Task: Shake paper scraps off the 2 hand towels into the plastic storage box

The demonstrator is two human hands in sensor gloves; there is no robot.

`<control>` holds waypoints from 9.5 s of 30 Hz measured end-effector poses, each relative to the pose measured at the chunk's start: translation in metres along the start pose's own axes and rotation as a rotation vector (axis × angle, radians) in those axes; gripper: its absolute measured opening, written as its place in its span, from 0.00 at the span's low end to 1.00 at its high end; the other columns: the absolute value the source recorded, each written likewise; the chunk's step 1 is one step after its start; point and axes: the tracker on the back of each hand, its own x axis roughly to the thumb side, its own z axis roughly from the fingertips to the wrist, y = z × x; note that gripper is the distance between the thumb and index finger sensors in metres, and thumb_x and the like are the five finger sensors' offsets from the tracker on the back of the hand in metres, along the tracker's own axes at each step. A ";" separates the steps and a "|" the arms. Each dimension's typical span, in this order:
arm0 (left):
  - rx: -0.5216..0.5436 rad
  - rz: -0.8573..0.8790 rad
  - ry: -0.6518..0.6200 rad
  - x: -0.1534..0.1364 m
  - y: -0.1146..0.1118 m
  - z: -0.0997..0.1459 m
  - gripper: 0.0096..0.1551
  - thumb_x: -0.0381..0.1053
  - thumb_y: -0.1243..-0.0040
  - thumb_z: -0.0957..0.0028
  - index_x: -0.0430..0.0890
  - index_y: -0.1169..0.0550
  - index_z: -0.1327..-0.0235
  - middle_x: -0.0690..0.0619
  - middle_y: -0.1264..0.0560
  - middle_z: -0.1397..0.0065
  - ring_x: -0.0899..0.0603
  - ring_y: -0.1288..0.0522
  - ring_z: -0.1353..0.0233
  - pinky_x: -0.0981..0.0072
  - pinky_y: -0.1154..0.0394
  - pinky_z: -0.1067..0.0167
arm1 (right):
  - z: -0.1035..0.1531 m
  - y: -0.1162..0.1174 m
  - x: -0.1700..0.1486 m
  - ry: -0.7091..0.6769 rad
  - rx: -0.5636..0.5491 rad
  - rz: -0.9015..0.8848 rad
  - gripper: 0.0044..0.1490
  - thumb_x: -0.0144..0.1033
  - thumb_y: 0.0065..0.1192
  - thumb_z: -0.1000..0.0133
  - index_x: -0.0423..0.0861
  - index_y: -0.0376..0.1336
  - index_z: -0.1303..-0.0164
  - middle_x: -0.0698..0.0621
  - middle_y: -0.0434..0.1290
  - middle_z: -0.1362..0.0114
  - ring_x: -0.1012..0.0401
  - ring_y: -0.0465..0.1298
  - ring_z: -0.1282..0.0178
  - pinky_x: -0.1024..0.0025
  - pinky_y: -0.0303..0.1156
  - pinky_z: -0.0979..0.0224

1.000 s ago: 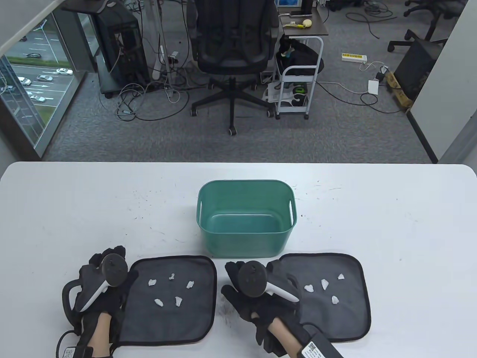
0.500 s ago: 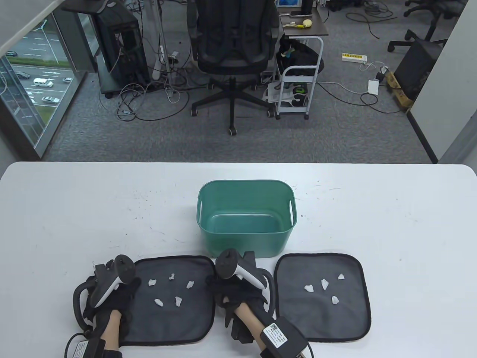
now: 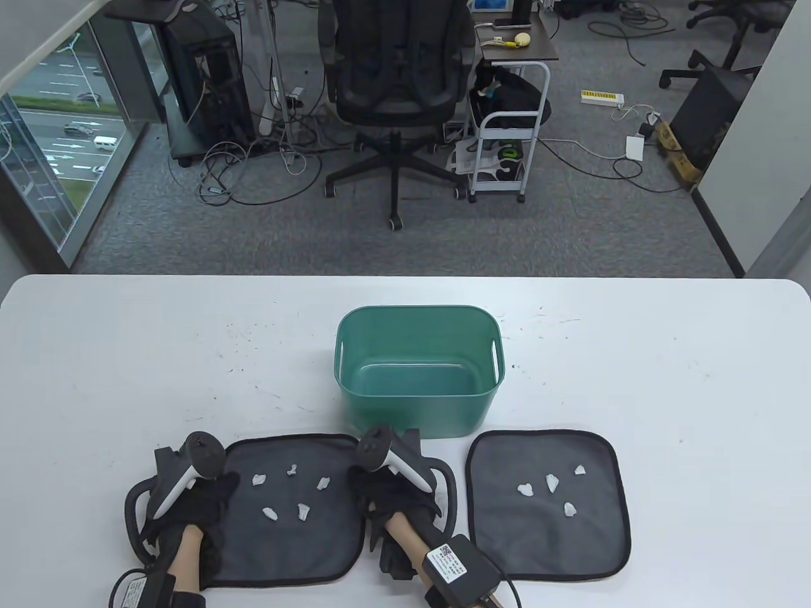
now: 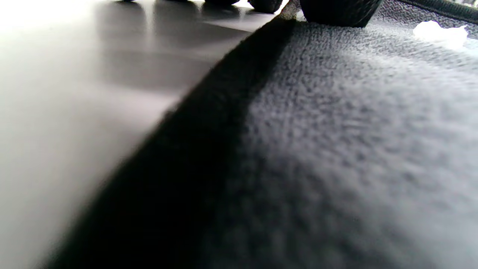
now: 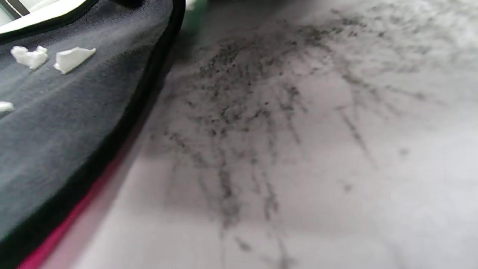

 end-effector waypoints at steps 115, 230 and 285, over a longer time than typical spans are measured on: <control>0.030 0.380 -0.395 0.236 0.240 0.045 0.24 0.57 0.43 0.40 0.57 0.27 0.31 0.57 0.13 0.45 0.58 0.12 0.56 0.60 0.16 0.47 | 0.073 -0.275 -0.081 -0.184 -0.162 -0.842 0.24 0.43 0.64 0.42 0.50 0.69 0.36 0.49 0.84 0.47 0.60 0.86 0.62 0.58 0.80 0.50; 0.506 0.531 -0.481 0.054 0.199 0.111 0.22 0.58 0.45 0.41 0.61 0.26 0.34 0.58 0.15 0.36 0.47 0.15 0.36 0.47 0.23 0.34 | 0.121 -0.204 -0.049 -0.498 -0.412 -0.660 0.24 0.44 0.63 0.43 0.54 0.69 0.36 0.48 0.80 0.37 0.50 0.83 0.42 0.44 0.72 0.34; 0.147 0.208 0.003 -0.009 0.019 0.013 0.22 0.59 0.46 0.41 0.62 0.27 0.33 0.46 0.31 0.17 0.36 0.31 0.21 0.37 0.35 0.26 | 0.019 -0.003 0.008 -0.037 -0.228 -0.104 0.25 0.47 0.63 0.43 0.54 0.69 0.36 0.48 0.78 0.35 0.55 0.82 0.46 0.49 0.73 0.35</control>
